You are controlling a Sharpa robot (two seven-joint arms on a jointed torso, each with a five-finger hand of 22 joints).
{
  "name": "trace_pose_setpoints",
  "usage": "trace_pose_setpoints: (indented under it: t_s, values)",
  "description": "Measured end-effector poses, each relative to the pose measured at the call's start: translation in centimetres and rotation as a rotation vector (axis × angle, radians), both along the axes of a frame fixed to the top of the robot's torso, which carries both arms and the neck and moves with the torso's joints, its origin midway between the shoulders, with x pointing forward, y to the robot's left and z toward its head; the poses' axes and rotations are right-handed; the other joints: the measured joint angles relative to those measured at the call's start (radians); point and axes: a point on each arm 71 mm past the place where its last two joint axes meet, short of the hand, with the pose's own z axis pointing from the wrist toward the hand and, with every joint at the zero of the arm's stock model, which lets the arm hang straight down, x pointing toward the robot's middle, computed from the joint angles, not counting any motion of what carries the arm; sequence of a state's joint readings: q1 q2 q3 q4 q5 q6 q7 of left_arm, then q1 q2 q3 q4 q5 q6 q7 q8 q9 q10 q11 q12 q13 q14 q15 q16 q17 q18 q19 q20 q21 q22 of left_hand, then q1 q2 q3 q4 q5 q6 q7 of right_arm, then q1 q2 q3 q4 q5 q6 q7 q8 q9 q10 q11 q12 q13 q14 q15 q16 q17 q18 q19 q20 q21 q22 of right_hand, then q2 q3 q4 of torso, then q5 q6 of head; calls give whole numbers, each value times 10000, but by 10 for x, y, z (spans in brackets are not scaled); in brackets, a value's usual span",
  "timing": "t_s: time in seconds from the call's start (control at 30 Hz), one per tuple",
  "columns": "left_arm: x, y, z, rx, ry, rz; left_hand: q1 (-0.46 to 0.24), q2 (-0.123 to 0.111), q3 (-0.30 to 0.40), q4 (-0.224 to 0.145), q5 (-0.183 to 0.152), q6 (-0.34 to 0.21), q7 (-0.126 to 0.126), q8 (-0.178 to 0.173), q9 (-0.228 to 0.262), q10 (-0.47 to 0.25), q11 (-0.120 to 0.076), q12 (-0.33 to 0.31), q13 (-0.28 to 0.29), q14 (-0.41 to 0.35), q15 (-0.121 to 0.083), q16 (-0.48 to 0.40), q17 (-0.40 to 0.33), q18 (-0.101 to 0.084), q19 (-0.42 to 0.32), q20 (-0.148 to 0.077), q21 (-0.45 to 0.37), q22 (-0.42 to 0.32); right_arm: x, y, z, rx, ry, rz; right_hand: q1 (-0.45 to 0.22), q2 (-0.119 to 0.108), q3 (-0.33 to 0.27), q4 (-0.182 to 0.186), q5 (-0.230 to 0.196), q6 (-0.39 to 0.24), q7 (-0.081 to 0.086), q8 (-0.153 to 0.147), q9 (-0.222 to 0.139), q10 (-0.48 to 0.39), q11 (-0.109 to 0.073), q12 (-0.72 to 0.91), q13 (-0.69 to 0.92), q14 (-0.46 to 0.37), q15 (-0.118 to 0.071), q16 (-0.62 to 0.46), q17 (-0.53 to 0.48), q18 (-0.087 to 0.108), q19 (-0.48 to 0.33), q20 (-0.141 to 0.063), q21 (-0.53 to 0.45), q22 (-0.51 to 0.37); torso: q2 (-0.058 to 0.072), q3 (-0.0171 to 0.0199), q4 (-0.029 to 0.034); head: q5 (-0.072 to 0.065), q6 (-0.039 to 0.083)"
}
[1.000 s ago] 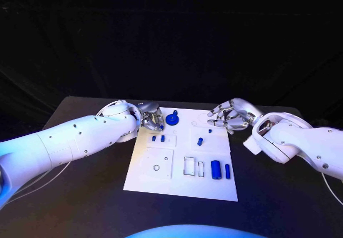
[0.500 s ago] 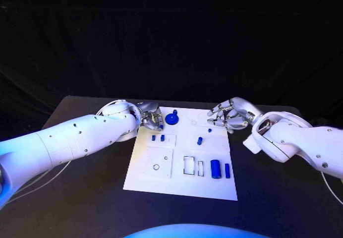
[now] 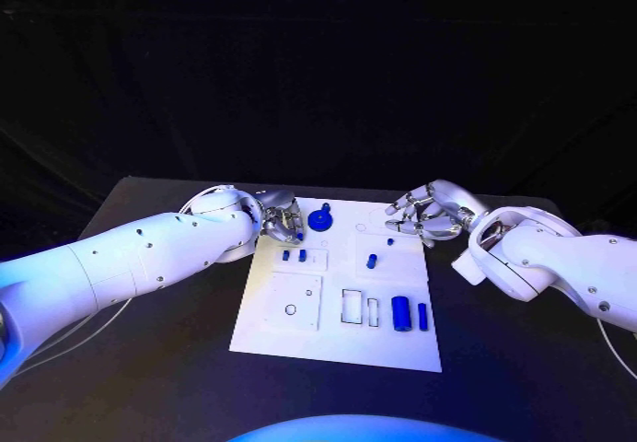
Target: Assemble the parts on the task board
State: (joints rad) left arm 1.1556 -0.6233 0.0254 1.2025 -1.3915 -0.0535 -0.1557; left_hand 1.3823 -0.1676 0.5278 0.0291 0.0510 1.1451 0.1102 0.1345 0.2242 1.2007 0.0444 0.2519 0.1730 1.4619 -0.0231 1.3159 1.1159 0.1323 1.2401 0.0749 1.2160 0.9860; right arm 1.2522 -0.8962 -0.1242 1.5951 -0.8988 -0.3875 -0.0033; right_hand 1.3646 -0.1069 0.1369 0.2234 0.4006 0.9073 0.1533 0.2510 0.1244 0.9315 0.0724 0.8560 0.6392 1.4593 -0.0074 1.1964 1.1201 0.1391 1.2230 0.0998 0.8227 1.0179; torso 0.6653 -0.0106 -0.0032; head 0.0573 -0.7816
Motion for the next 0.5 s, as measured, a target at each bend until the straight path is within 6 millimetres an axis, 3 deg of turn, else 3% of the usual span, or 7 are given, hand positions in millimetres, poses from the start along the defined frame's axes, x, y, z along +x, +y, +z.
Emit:
trace_pose_setpoints:
  t_s: [0.33, 0.5]
  values:
    - [0, 0, 0, -9, -8, -6, 0, 0, 0, 0, 0, -1, 1, -8, -26, 36, 36, -87, -12, 0, 0, 0, 101, 0, 0, 0, 0, -16, 0, 0, 0, -2, 2, -6, 0, 0, 0, 0, 0, 0, 0, 0, -1, 0, 0, 0, -2, 0, 0, 0, 0, 0, 0, 0, 0, 0, 1, 0, -2, 6, -1]
    - [0, -1, -1, 5, 7, 3, 3, 3, 1, 0, 1, -278, 162, -279, -153, 90, 90, -182, -16, 0, 0, 0, 101, 1, 0, 0, 0, -31, 0, 0, 0, -4, 3, -9, 0, 0, 28, 28, 0, 2, -2, 0, -1, 39, -38, 0, -57, 0, 0, 0, -19, 0, 0, 0, -45, -20, 1, 5, -7, 5, 12]
